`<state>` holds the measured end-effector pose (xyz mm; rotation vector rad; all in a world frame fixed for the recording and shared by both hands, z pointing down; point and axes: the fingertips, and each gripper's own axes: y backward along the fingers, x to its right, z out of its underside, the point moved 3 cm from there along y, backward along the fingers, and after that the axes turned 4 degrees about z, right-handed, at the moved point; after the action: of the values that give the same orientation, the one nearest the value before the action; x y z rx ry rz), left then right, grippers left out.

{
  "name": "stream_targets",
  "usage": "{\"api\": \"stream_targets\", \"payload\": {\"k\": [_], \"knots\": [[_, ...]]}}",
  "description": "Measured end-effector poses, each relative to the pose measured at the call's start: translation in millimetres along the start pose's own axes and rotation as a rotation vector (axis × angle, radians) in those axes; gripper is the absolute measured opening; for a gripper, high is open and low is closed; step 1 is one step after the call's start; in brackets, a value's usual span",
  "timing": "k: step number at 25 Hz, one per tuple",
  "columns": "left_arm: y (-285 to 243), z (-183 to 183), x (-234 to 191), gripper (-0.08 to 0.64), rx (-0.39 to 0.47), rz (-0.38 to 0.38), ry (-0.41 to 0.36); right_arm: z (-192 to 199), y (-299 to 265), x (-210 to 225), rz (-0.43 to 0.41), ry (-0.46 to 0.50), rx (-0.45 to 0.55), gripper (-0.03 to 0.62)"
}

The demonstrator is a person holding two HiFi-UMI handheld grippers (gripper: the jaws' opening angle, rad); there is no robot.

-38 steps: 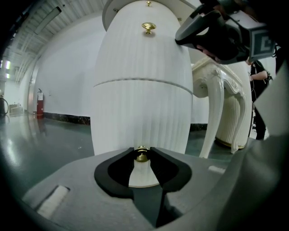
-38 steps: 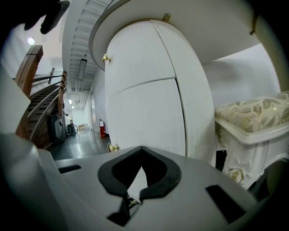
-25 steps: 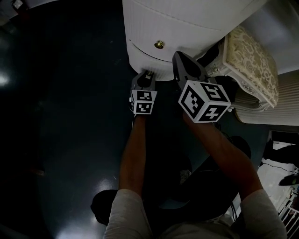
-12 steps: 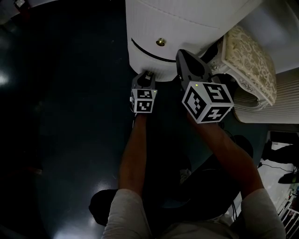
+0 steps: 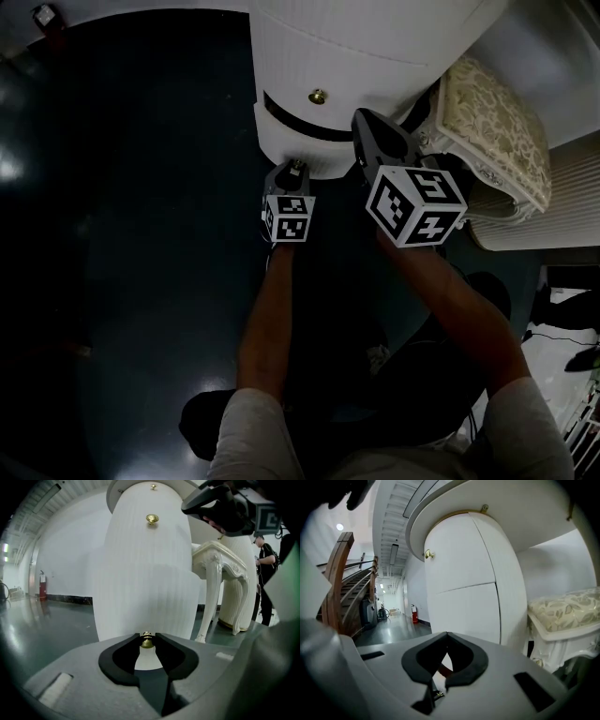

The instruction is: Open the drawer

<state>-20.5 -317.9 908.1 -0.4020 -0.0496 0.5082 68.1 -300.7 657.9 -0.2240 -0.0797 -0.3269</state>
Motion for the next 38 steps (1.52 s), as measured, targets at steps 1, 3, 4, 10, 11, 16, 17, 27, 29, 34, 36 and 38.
{"api": "stream_targets", "payload": {"k": [1,3,4,10,11,16,17,27,29,34,36,38], "knots": [[2.6,1.5,0.7,0.110,-0.001,0.000,0.001,-2.6,0.7,1.7,0.005,0.008,0.009,0.015],[5.4,3.1,1.3,0.110,-0.001,-0.002,0.010,-3.3,0.9,5.6,0.020,-0.021,0.013,0.015],[5.8,3.3,1.2,0.110,-0.001,-0.003,0.013,-1.5,0.2,6.5,0.025,-0.058,0.007,0.015],[12.7,6.3,1.9,0.110,-0.001,0.007,0.020,0.1,-4.1,-8.5,-0.012,-0.071,0.004,0.015],[15.0,6.9,2.4,0.110,-0.004,0.009,0.013,0.8,-3.7,-9.0,-0.008,-0.076,0.006,0.015],[23.7,9.9,2.3,0.109,-0.007,0.023,-0.005,27.3,-2.3,-21.4,-0.017,-0.164,-0.078,0.015],[25.3,10.8,2.4,0.109,-0.006,0.024,-0.004,33.8,-1.3,-25.5,-0.028,-0.195,-0.103,0.015],[34.1,16.8,3.5,0.109,-0.011,0.041,0.013,37.8,7.6,-32.0,-0.037,-0.210,-0.086,0.015],[36.1,17.9,3.4,0.109,-0.005,0.045,0.021,39.0,6.6,-32.2,-0.039,-0.209,-0.089,0.015],[47.7,23.5,6.2,0.109,0.006,0.071,0.034,25.7,11.2,-35.9,-0.052,-0.104,-0.024,0.015],[52.6,24.9,5.0,0.108,0.018,0.079,0.041,15.0,11.6,-41.2,-0.072,0.005,0.013,0.015],[56.1,25.1,4.9,0.107,0.023,0.089,0.023,0.4,12.8,-45.5,-0.087,0.107,0.061,0.015]]}}
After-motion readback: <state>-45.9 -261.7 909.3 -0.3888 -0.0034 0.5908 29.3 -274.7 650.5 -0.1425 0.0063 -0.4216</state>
